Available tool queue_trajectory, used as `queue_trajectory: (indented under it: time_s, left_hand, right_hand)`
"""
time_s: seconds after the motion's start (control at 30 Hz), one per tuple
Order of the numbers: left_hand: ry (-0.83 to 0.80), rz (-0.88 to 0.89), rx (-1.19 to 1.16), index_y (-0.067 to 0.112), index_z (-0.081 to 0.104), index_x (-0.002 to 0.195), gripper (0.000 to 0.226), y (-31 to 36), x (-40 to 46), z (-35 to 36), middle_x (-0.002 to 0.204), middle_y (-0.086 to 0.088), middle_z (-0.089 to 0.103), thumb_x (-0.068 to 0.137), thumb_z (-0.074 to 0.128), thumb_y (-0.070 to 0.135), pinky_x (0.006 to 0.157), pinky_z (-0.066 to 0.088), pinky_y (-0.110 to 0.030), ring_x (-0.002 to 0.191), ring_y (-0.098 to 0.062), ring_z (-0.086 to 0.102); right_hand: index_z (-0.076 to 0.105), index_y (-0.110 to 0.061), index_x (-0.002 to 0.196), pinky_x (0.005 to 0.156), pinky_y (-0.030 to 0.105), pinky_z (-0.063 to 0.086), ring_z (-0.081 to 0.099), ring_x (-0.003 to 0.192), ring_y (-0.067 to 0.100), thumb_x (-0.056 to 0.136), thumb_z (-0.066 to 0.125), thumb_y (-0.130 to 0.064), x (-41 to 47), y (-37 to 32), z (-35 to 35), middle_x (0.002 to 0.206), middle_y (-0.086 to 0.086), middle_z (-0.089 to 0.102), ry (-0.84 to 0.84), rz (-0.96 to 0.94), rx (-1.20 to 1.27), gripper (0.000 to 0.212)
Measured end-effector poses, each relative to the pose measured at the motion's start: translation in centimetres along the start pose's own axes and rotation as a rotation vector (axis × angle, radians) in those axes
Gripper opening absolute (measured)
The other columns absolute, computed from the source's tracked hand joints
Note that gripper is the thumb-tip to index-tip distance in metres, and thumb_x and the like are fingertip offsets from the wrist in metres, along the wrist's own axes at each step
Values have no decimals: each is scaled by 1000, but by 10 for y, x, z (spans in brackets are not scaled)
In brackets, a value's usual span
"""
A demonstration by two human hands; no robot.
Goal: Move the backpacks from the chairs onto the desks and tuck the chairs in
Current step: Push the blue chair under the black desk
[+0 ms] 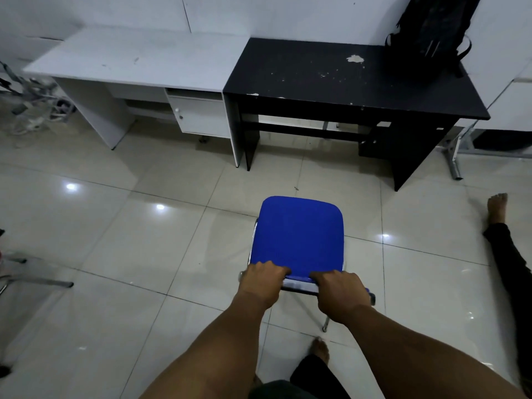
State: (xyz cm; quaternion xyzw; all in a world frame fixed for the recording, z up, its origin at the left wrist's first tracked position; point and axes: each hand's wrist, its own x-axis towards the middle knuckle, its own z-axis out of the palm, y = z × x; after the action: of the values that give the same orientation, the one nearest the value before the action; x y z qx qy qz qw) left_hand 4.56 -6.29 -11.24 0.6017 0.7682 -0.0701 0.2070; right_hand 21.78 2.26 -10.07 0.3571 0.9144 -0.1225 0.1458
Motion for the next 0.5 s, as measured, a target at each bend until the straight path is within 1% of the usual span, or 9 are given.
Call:
queue_trajectory:
  time_s: [0.07, 0.17, 0.2, 0.23, 0.3, 0.33, 0.37, 0.43, 0.5]
  left_hand:
    - [-2, -9, -12, 31, 53, 131, 45, 0, 6, -3, 116, -6, 65, 90, 66, 20, 94, 54, -44, 104, -29, 63]
    - [-10, -12, -21, 31, 52, 130, 44, 0, 10, -7, 119, -5, 65, 89, 68, 25, 94, 54, -45, 106, -29, 63]
    - [-11, -12, -14, 30, 52, 131, 45, -1, 12, -8, 120, -5, 64, 89, 68, 26, 95, 54, -46, 107, -29, 63]
    - [-11, -13, -9, 30, 52, 131, 45, -2, 13, -9, 121, -5, 64, 89, 68, 26, 95, 54, -46, 107, -30, 63]
    - [-5, -18, 5, 30, 52, 130, 46, -4, 16, -11, 121, -6, 64, 88, 69, 24, 95, 54, -46, 107, -30, 63]
    - [-4, -21, 17, 30, 52, 130, 46, -5, 17, -13, 120, -6, 65, 87, 68, 22, 95, 54, -45, 105, -30, 64]
    - [2, -17, 23, 31, 52, 130, 47, -6, 17, -13, 119, -6, 65, 88, 67, 21, 94, 54, -45, 105, -30, 64]
    - [3, -22, 27, 33, 51, 131, 46, -7, 21, -14, 119, -6, 65, 89, 66, 21, 94, 54, -45, 105, -31, 64]
    - [6, -17, 26, 32, 51, 131, 45, -7, 26, -17, 119, -5, 65, 89, 65, 22, 94, 54, -45, 105, -30, 64]
  right_hand:
    - [56, -34, 122, 77, 32, 54, 65, 84, 17, 86, 55, -28, 5, 7, -3, 101, -8, 68, 13, -12, 49, 37]
    - [43, -27, 141, 94, 39, 48, 62, 107, 21, 85, 57, -29, 7, 6, -4, 126, -4, 61, 2, 28, 17, 57]
    - [42, -24, 140, 100, 43, 43, 60, 111, 23, 85, 56, -28, 8, 4, -4, 127, -2, 60, 6, 62, -11, 57]
    - [46, -23, 134, 102, 45, 40, 61, 108, 24, 84, 54, -27, 10, 4, -3, 122, -1, 61, 14, 84, -14, 50]
    - [53, -28, 115, 92, 40, 47, 64, 93, 22, 83, 54, -28, 12, 7, -5, 107, -3, 67, 14, 76, 22, 32]
    - [54, -30, 113, 85, 36, 51, 65, 88, 21, 83, 54, -30, 13, 10, -6, 103, -4, 68, 10, 39, 46, 30]
    - [55, -32, 117, 80, 34, 53, 66, 87, 21, 83, 55, -32, 15, 14, -6, 104, -6, 68, 5, 3, 59, 34]
    - [53, -34, 124, 78, 34, 55, 67, 88, 20, 82, 57, -32, 19, 21, -8, 106, -7, 69, 3, -33, 39, 42]
    - [53, -35, 124, 76, 34, 56, 67, 84, 20, 82, 58, -28, 24, 25, -11, 102, -7, 69, 7, -45, 10, 43]
